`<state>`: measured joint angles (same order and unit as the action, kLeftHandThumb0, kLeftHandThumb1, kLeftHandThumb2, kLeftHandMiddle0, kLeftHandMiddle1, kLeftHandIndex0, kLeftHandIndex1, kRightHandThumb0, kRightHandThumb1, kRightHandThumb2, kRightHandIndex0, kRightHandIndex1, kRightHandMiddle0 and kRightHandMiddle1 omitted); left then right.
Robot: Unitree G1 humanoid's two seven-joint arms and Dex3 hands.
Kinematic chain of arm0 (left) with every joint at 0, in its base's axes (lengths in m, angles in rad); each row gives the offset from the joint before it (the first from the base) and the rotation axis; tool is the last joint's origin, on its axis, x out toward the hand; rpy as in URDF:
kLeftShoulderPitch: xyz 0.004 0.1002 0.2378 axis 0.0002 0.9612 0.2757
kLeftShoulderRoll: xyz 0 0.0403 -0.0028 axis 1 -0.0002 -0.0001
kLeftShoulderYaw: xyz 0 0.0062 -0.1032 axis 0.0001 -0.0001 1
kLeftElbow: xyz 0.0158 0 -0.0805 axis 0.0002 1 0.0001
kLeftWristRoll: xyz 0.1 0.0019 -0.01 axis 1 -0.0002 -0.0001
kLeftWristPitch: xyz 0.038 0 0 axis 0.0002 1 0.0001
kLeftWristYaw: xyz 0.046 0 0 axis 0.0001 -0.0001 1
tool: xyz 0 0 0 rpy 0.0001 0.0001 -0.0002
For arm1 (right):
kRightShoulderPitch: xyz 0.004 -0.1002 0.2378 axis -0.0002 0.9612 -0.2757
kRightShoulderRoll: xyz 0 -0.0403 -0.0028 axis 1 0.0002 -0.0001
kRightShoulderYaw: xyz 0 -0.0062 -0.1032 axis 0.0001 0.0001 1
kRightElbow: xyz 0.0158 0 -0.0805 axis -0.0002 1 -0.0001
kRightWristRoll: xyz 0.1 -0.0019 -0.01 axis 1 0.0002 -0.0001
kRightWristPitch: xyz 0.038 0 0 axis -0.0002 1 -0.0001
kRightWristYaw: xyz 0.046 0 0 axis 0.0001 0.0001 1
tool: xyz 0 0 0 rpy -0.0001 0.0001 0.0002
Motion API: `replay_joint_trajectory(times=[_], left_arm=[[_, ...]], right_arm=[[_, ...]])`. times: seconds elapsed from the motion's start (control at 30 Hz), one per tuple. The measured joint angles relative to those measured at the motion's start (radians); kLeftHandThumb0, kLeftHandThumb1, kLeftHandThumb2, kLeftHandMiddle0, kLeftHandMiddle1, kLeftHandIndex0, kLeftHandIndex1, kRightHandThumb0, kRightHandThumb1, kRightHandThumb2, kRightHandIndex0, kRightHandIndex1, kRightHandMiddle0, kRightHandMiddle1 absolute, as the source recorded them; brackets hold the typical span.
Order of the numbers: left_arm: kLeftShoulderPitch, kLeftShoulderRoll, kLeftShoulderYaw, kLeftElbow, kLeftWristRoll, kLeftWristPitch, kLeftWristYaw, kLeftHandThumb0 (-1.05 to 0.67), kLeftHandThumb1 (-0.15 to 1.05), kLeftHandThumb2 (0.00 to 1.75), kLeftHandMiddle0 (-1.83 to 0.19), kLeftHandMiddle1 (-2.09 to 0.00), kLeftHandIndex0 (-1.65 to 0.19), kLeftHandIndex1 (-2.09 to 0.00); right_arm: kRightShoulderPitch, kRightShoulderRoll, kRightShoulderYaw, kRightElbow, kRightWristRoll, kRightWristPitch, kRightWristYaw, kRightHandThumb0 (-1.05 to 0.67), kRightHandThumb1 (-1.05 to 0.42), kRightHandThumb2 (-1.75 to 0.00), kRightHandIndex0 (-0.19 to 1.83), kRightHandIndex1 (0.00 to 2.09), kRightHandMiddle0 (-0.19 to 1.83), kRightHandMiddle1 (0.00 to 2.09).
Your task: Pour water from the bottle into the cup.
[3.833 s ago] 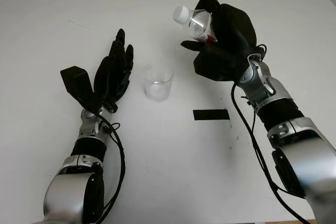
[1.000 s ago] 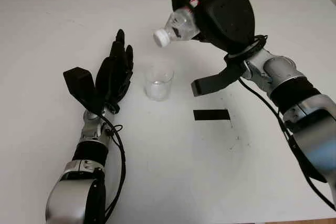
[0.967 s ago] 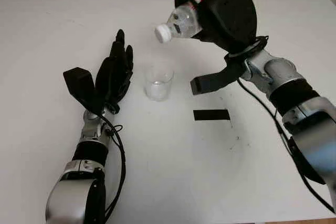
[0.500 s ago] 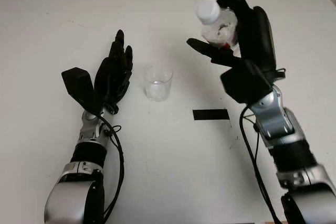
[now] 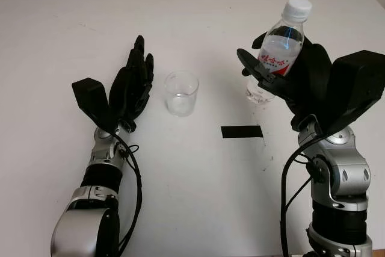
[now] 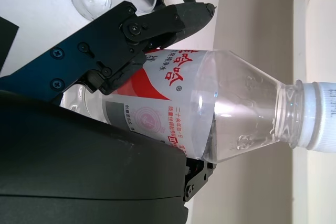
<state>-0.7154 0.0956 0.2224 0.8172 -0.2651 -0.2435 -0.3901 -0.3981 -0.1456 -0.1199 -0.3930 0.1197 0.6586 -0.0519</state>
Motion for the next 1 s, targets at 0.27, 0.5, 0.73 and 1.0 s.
replay_joint_trajectory(times=[0.27,0.5,0.73,1.0], left_arm=[[0.002,0.003,0.001,-0.002,-0.001,0.004,-0.01,-0.83,1.05,0.78,0.19,0.0,0.19,0.0],[0.013,0.004,0.001,-0.02,-0.005,0.011,-0.009,-0.84,1.05,0.77,0.19,0.0,0.19,0.0],[0.016,0.004,0.004,-0.025,-0.009,0.017,-0.004,-0.84,1.05,0.77,0.19,0.0,0.19,0.0],[0.016,0.004,0.003,-0.029,-0.009,0.024,-0.003,-0.83,1.05,0.77,0.19,0.0,0.19,0.0]], right_arm=[[0.017,0.024,0.022,0.117,-0.051,-0.03,-0.025,-0.44,-1.05,-0.37,1.41,2.09,1.09,2.09],[0.05,0.024,0.05,0.173,-0.098,-0.153,-0.006,-0.43,-1.05,-0.38,1.42,2.09,1.16,2.09],[0.095,0.034,0.064,0.182,-0.11,-0.198,0.01,-0.45,-1.05,-0.37,1.35,2.09,1.03,2.09],[0.123,0.052,0.068,0.199,-0.091,-0.283,0.043,-0.44,-1.05,-0.38,1.42,2.09,1.09,2.09]])
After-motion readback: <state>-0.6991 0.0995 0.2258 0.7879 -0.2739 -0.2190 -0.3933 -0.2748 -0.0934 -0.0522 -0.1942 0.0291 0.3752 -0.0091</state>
